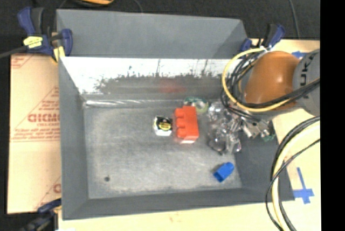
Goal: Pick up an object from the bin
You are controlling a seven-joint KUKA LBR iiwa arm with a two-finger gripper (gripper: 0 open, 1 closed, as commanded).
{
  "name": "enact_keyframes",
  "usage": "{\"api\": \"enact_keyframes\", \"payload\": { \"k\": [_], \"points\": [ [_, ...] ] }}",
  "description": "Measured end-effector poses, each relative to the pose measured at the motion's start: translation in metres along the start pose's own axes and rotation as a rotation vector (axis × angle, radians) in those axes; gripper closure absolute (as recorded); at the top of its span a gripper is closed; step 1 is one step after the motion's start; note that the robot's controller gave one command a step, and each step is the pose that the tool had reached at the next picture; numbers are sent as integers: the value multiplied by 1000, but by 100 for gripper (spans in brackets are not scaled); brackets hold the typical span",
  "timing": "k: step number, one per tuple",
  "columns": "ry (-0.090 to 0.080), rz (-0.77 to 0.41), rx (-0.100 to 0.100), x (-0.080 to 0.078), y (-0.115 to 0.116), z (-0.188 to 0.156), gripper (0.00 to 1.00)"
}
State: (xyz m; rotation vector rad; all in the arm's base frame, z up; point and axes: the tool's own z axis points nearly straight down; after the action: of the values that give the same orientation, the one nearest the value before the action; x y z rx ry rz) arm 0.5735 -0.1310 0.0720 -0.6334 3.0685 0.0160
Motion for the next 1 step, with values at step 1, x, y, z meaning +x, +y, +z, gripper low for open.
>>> {"api": "enact_keyframes", "payload": {
  "k": [1],
  "points": [
    [2, -26, 15, -2, -12, -79, 100]
  ]
}}
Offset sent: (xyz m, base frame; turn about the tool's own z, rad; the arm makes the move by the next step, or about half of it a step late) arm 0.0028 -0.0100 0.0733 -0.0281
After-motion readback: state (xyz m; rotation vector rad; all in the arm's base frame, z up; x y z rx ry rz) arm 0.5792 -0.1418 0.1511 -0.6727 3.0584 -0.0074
